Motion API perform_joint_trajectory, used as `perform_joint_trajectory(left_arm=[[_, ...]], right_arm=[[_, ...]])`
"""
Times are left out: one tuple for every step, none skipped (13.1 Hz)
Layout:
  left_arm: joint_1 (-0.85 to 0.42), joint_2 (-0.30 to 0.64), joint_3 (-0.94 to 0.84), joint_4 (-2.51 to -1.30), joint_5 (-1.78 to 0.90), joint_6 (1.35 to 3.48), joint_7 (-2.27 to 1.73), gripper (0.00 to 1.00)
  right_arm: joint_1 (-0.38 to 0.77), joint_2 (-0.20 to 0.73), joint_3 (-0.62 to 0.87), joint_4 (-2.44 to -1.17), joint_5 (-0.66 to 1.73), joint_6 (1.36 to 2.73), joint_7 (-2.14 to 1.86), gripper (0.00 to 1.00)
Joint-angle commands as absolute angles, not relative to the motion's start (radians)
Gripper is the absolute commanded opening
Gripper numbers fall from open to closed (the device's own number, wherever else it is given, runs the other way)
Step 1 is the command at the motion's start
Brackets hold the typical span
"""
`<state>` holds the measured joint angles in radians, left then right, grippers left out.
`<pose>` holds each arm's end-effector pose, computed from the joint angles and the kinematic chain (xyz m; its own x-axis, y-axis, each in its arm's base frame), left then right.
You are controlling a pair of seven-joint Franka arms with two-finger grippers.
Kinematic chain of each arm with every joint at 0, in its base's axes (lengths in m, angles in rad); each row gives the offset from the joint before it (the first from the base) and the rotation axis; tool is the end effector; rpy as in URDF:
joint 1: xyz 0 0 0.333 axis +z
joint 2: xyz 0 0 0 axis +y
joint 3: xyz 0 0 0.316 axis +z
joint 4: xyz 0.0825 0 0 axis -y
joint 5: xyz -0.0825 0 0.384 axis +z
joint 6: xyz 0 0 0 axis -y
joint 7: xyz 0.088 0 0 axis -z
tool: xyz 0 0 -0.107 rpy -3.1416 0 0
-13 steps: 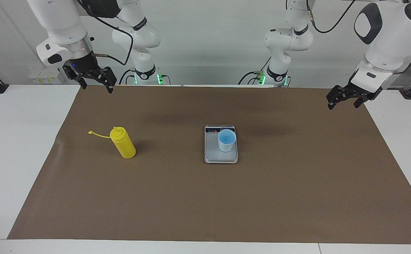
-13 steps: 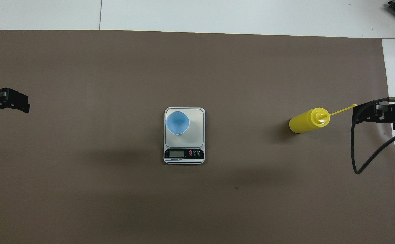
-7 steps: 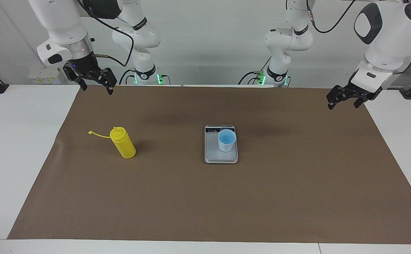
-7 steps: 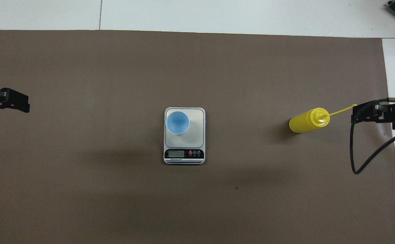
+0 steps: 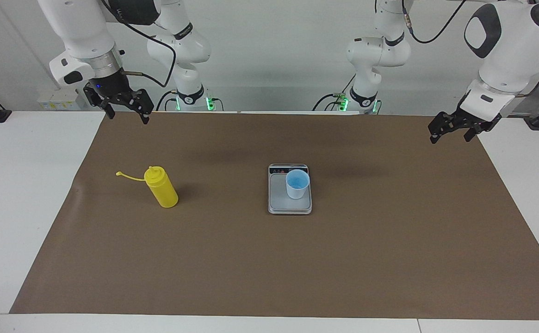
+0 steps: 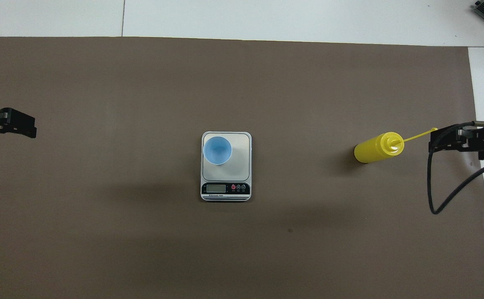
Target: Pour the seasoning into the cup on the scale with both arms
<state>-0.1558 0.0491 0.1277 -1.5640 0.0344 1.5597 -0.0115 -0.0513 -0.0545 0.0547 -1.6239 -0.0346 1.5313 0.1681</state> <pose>0.5669 -0.0140 0.5995 0.9985 -0.0160 -0.0525 -0.0182 -0.9990 -0.0412 0.5329 -0.0012 0.6258 0.9857 -0.1654 -0.0313 -0.1640 -0.9855 0.0434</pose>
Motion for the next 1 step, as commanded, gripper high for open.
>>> perform_joint_trajectory(left_arm=[[-0.158, 0.021, 0.132, -1.597, 0.021, 1.569, -0.008, 1.0]], right_arm=[[-0.061, -0.081, 0.061, -1.66, -0.014, 1.562, 0.173, 1.0]])
